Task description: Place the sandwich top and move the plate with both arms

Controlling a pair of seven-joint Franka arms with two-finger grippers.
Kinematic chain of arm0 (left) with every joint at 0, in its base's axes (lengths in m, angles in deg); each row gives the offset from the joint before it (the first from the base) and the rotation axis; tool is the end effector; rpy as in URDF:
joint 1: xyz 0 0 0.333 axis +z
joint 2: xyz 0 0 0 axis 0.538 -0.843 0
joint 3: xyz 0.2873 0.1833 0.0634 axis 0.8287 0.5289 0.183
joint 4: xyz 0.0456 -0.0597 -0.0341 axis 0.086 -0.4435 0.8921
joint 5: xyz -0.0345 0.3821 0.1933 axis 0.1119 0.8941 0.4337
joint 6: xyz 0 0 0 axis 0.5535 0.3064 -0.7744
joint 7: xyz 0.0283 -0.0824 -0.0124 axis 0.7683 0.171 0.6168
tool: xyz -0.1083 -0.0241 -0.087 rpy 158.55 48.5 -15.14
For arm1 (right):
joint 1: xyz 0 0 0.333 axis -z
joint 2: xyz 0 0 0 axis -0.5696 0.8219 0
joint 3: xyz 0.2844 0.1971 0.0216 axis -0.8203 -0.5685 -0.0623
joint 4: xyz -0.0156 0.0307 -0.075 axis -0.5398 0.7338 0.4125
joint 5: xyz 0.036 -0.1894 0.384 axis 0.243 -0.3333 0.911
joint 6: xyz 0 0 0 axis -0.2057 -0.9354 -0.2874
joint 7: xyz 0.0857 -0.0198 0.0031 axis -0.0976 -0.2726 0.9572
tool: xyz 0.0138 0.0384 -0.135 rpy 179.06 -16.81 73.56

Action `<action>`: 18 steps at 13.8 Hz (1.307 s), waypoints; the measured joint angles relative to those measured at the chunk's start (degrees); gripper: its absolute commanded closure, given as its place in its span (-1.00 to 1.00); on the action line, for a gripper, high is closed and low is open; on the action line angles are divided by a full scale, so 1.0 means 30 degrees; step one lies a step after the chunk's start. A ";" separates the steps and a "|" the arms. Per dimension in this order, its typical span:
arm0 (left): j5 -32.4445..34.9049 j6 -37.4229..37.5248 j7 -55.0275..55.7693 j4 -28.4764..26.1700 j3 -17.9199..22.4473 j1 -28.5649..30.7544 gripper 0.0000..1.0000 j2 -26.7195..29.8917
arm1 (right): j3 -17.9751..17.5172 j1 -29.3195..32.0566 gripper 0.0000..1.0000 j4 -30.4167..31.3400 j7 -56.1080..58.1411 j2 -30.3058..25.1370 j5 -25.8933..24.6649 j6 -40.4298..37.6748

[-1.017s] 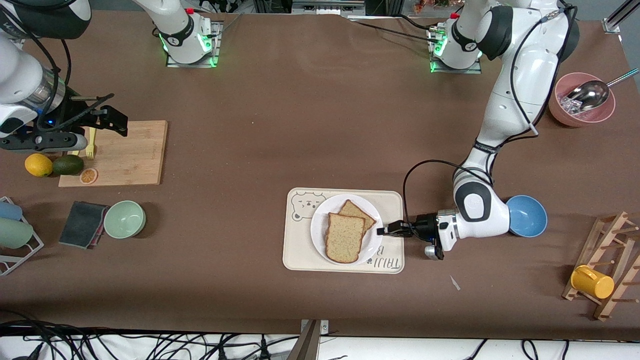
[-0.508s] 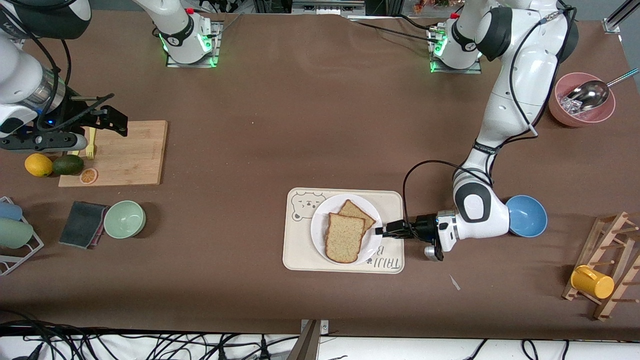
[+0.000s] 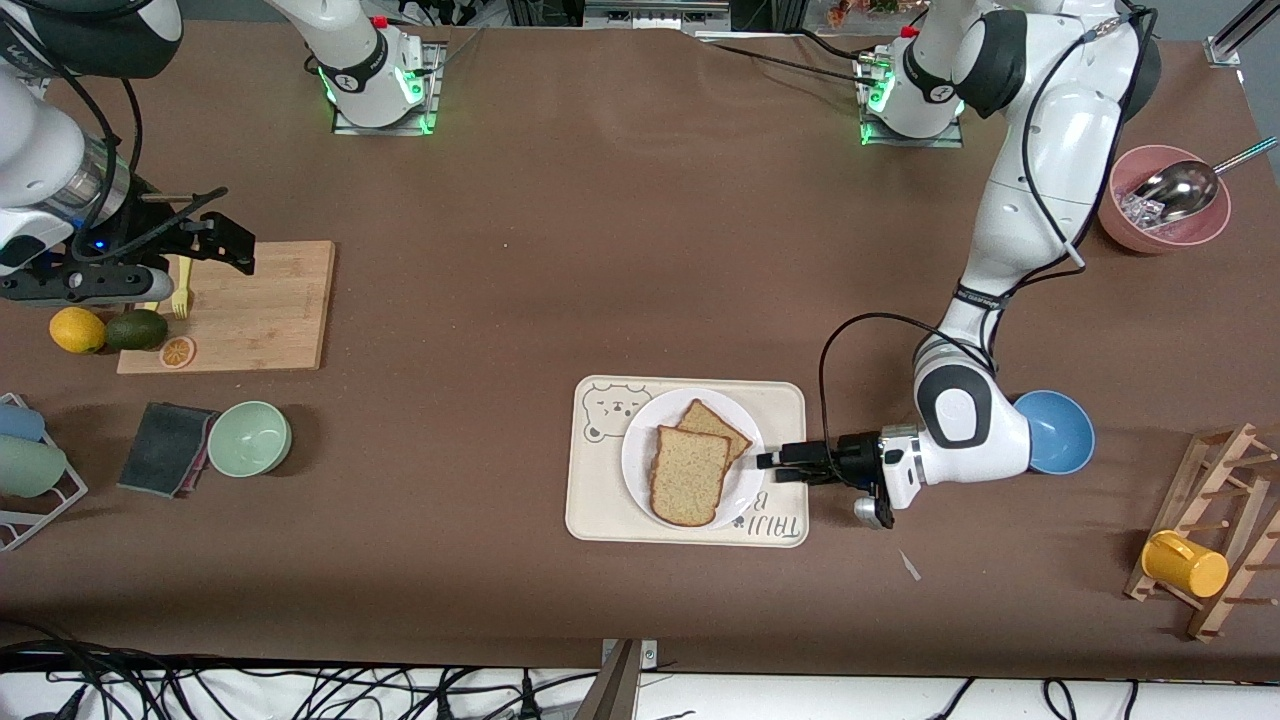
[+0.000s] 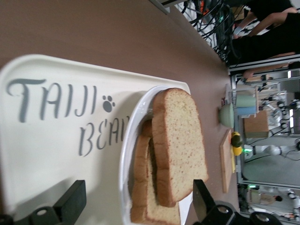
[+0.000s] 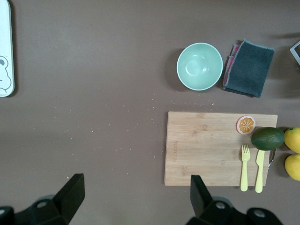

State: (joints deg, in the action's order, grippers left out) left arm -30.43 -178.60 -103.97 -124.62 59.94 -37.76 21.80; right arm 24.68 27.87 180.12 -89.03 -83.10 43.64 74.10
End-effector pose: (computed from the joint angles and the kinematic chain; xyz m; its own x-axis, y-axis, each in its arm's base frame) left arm 0.7716 -0.2020 0.1139 0.9929 -0.0317 0.1144 -0.1152 -0.4912 0.8634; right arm 0.6082 0.0645 0.5574 0.9964 0.0673 -0.0513 0.0696 -0.9966 0.0447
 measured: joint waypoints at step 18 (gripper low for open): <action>2.0821 0.4626 0.8892 0.0357 0.0337 0.0719 -1.00 0.6058 | 0.0184 0.0078 -1.00 -0.0114 -0.0052 0.0205 -0.0004 0.0641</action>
State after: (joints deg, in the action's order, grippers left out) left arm 32.04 -164.73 -77.29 -123.54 60.95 -35.61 39.97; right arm 25.23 28.10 179.78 -89.18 -82.48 43.63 76.02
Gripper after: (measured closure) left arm 0.000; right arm 0.004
